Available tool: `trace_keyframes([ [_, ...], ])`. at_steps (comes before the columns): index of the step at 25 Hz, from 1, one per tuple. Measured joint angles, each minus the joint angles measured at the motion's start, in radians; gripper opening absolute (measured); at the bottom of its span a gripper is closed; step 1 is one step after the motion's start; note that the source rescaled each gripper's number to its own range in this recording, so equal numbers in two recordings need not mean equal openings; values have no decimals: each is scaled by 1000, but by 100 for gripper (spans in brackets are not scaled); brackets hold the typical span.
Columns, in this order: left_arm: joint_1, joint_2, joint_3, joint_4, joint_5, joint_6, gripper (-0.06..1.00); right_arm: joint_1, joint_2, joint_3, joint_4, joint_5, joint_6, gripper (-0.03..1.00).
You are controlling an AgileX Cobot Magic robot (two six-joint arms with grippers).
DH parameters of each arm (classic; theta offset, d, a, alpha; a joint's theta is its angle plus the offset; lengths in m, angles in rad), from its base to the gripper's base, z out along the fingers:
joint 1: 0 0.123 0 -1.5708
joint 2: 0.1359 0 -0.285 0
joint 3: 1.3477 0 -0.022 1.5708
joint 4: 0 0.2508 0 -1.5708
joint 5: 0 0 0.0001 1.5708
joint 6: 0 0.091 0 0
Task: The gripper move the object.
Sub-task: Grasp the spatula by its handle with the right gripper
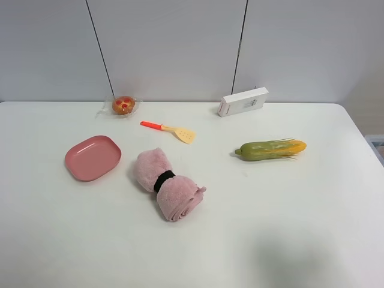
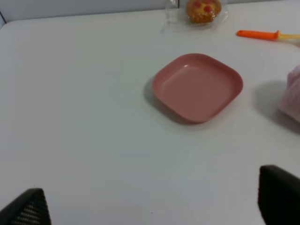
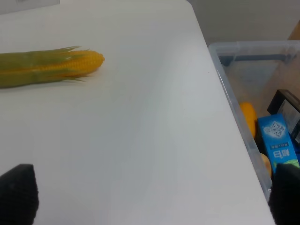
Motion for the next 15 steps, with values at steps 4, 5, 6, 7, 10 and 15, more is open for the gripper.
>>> trace_keyframes([
  [4, 0, 0, 0, 0, 0, 0, 100, 0, 0, 0, 0, 0, 0, 100],
  [5, 0, 0, 0, 0, 0, 0, 100, 0, 0, 0, 1, 0, 0, 100],
  [6, 0, 0, 0, 0, 0, 0, 100, 0, 0, 0, 1, 0, 0, 100],
  [7, 0, 0, 0, 0, 0, 0, 100, 0, 0, 0, 1, 0, 0, 100],
  [10, 0, 0, 0, 0, 0, 0, 100, 0, 0, 0, 1, 0, 0, 100],
  [15, 0, 0, 0, 0, 0, 0, 100, 0, 0, 0, 1, 0, 0, 100],
])
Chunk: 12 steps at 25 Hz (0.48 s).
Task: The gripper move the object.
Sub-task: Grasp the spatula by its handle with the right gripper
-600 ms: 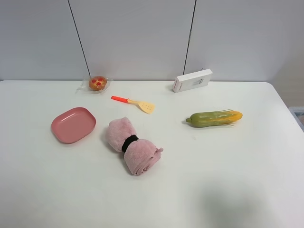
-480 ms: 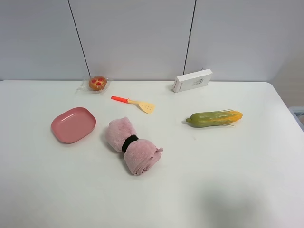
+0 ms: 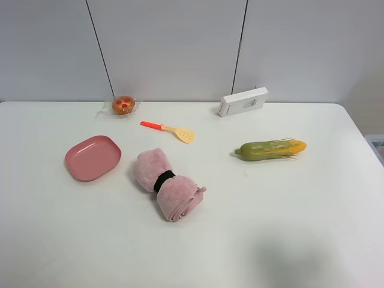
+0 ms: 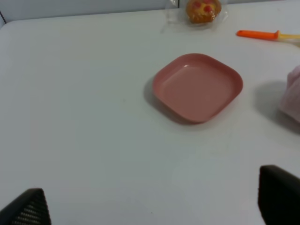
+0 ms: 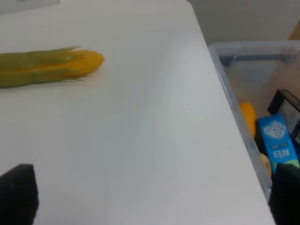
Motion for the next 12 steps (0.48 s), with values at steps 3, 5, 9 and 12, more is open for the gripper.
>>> trace_keyframes([
  [3, 0, 0, 0, 0, 0, 0, 100, 0, 0, 0, 5, 0, -8, 100],
  [5, 0, 0, 0, 0, 0, 0, 100, 0, 0, 0, 20, 0, -27, 100],
  [9, 0, 0, 0, 0, 0, 0, 100, 0, 13, 0, 55, 0, -93, 100],
  [12, 0, 0, 0, 0, 0, 0, 100, 0, 86, -17, 89, 3, -148, 100],
])
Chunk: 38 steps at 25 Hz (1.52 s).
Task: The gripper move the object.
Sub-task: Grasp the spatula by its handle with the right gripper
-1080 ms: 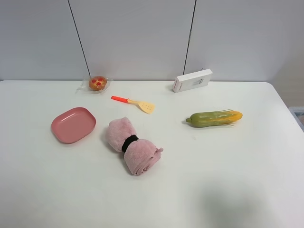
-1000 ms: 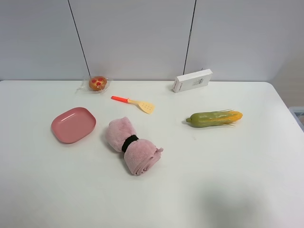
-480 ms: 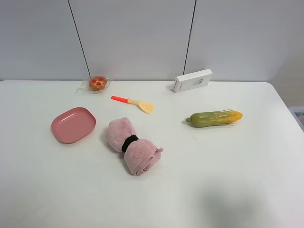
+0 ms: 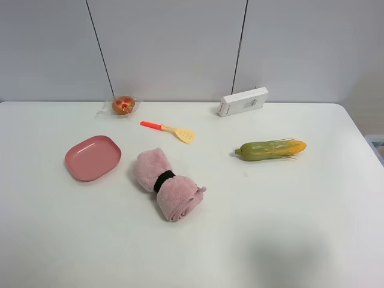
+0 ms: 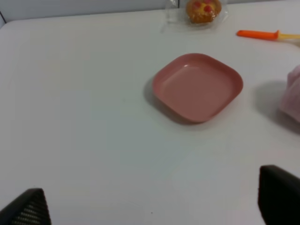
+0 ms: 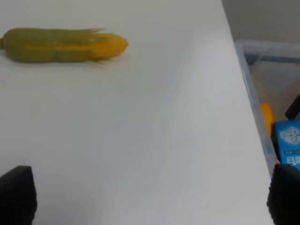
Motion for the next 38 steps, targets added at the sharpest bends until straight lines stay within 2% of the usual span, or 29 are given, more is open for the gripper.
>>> trace_keyframes([
  [6, 0, 0, 0, 0, 0, 0, 100, 0, 230, -175, 59, -5, -83, 100],
  [13, 0, 0, 0, 0, 0, 0, 100, 0, 573, -515, 191, -7, -246, 100],
  [18, 0, 0, 0, 0, 0, 0, 100, 0, 830, -756, 247, -13, -372, 100],
  [22, 0, 0, 0, 0, 0, 0, 100, 0, 1046, -907, 351, -11, -431, 100],
  [25, 0, 0, 0, 0, 0, 0, 100, 0, 1187, -991, 399, -4, -457, 100],
  [32, 0, 0, 0, 0, 0, 0, 100, 16, 1419, -1099, 407, -14, -529, 100],
  [34, 0, 0, 0, 0, 0, 0, 100, 54, 1466, -1101, 403, -40, -561, 100],
  [38, 0, 0, 0, 0, 0, 0, 100, 189, 1553, -1102, 380, -143, -587, 100],
])
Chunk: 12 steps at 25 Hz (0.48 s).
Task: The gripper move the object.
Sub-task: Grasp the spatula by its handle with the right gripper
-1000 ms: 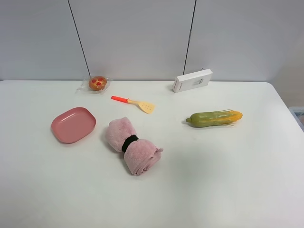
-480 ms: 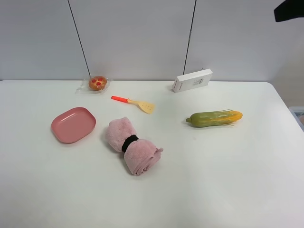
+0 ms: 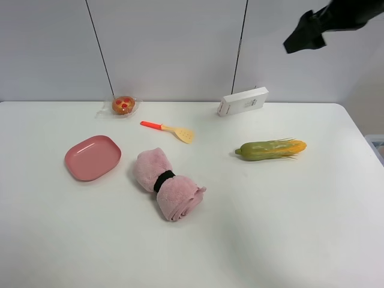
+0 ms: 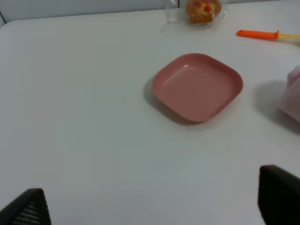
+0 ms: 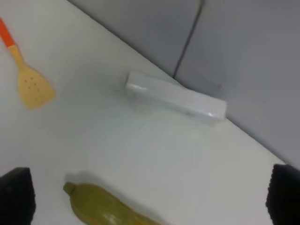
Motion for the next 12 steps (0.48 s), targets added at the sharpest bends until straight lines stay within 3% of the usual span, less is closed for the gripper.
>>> trace_keyframes([
  [6, 0, 0, 0, 0, 0, 0, 100, 212, 159, 0, -35, -213, -6, 100],
  [12, 0, 0, 0, 0, 0, 0, 100, 327, 327, 0, -51, -312, 16, 95],
])
